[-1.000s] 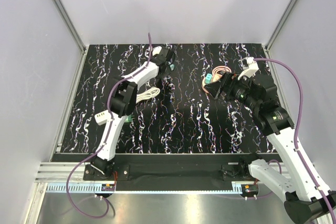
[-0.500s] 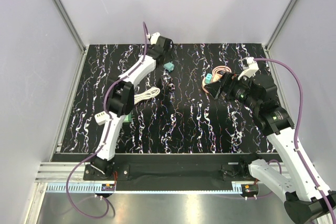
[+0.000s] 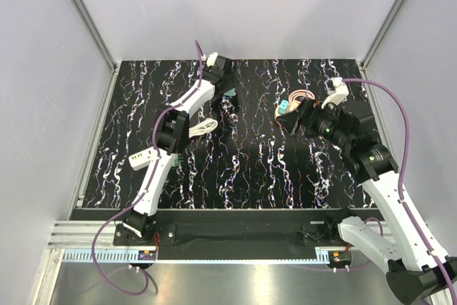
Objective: Insert the plug
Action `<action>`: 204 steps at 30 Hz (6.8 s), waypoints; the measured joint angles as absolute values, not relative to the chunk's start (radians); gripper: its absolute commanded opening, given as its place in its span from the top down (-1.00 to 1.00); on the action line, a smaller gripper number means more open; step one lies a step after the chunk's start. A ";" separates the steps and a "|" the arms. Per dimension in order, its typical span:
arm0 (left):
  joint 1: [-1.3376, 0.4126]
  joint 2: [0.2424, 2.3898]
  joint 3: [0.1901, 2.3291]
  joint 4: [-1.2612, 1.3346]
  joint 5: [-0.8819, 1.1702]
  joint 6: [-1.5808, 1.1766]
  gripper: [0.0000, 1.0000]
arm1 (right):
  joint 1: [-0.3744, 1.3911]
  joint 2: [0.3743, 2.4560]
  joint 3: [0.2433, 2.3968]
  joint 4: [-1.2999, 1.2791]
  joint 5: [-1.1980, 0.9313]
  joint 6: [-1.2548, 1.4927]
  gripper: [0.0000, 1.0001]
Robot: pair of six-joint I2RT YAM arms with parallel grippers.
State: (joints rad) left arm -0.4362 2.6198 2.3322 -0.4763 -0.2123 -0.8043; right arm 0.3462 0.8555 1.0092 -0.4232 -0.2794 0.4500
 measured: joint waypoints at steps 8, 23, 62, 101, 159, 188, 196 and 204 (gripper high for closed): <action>-0.437 2.626 2.327 -0.457 -0.162 -0.800 -0.13 | 0.346 0.860 1.009 -0.423 -0.280 0.449 -0.82; -0.488 2.480 2.099 -0.424 -0.127 -0.674 0.14 | 0.346 0.823 1.009 -0.424 -0.281 0.453 -0.80; -0.804 1.856 1.165 -0.349 -0.144 -0.477 -0.55 | 0.346 0.764 0.870 -0.544 -0.275 0.466 -0.79; -1.020 1.314 1.004 -0.326 -0.146 -0.228 1.00 | 0.382 1.172 0.874 -0.298 -0.706 0.729 -0.43; -0.702 0.964 0.626 0.343 0.410 -1.002 -0.12 | 0.463 1.153 0.679 0.531 -0.754 1.047 1.00; -0.692 0.985 0.614 0.331 0.274 -1.098 1.00 | 0.464 1.151 0.655 0.477 -0.726 1.071 -0.53; -0.664 0.810 0.622 0.118 0.046 -1.047 1.00 | 0.464 1.086 0.687 0.296 -0.642 1.019 -1.00; -0.633 0.870 0.955 -0.413 -0.327 -1.086 1.00 | 0.464 1.074 0.705 0.219 -0.594 0.993 -0.99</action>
